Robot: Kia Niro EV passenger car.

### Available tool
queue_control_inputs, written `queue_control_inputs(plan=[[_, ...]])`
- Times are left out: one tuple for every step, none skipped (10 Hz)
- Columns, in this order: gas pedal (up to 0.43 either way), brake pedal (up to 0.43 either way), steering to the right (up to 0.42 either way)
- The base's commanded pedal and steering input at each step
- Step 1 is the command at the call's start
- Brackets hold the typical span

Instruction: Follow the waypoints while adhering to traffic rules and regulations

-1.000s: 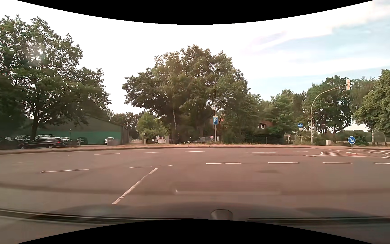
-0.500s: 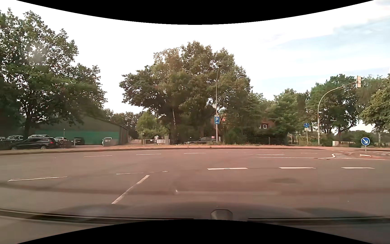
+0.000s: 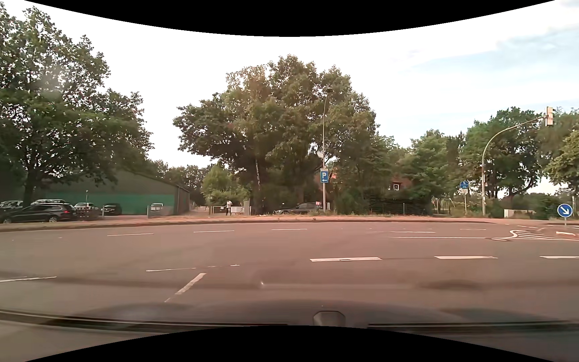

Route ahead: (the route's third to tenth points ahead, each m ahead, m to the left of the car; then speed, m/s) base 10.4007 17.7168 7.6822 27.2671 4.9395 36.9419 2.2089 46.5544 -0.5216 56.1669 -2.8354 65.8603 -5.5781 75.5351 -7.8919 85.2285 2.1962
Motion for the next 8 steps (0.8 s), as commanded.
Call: queue_control_inputs(plan=[[0.000,0.207,-0.011],[0.000,0.226,-0.011],[0.000,0.232,-0.011],[0.000,0.232,-0.011],[0.000,0.232,-0.011],[0.000,0.232,-0.011],[0.000,0.232,-0.011],[0.000,0.226,-0.011]])
